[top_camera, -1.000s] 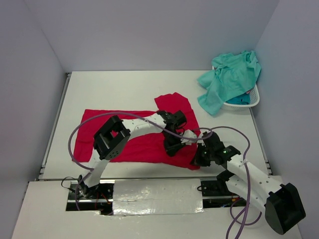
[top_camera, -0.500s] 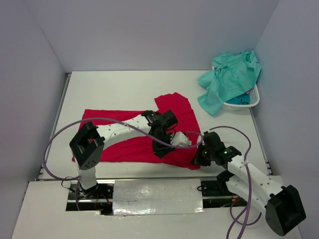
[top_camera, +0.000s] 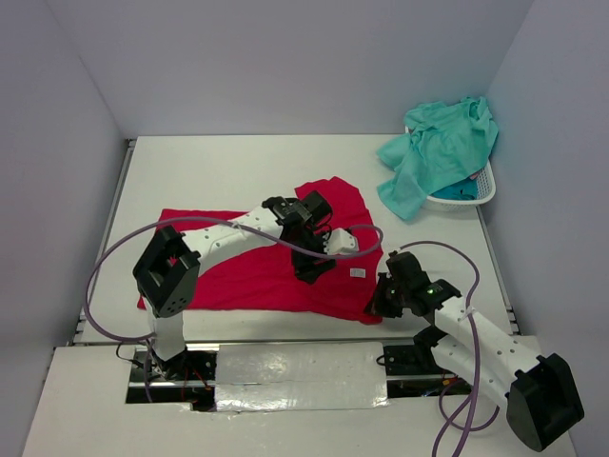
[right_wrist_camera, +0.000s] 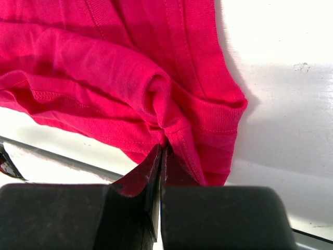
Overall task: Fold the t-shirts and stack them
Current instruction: Fold the flattened tshirt in 1/3 of the way
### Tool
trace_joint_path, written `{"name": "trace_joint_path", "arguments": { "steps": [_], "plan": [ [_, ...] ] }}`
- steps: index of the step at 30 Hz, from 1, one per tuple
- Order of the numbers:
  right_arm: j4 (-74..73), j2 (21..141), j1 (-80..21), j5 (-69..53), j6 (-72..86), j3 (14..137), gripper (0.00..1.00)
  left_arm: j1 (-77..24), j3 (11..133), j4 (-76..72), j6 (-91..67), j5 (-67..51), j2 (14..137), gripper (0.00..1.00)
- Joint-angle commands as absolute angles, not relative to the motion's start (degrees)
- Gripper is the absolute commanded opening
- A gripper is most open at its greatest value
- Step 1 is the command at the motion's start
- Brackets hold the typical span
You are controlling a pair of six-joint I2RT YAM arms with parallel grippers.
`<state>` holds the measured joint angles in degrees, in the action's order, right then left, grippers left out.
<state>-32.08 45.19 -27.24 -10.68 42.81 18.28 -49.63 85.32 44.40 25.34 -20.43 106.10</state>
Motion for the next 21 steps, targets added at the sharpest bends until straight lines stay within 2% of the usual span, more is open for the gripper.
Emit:
{"name": "trace_joint_path", "arguments": {
  "steps": [1,7,13,15,16,17,20,21],
  "plan": [
    [-32.61,45.44,-27.69,-9.4,43.16,18.02,0.0,-49.21,85.78,48.52,28.48,-27.32,106.87,0.62],
    [-32.7,44.91,-27.6,-9.32,43.15,18.11,0.0,-50.27,82.36,44.74,25.31,-26.2,108.54,0.64],
    [-32.61,45.44,-27.6,-9.32,43.07,18.02,0.0,-50.27,81.65,42.81,24.0,-25.15,109.86,0.62],
    [-32.78,45.18,-27.69,-9.32,43.15,18.02,0.0,-50.27,81.74,42.54,24.26,-24.35,110.04,0.51],
    [-32.78,45.0,-27.69,-9.32,43.24,18.02,0.0,-50.19,81.83,42.54,24.34,-24.26,110.04,0.44],
    [-32.78,45.0,-27.69,-9.32,43.16,18.02,0.0,-50.19,81.83,42.63,24.52,-24.08,109.87,0.31],
    [-32.78,44.91,-27.69,-9.23,43.33,18.02,0.0,-50.01,81.74,42.98,24.43,-23.82,108.99,0.11],
    [-32.87,45.0,-27.69,-9.05,43.33,18.1,0.0,-49.92,81.91,43.41,24.52,-23.91,108.81,0.1]
  ]
}}
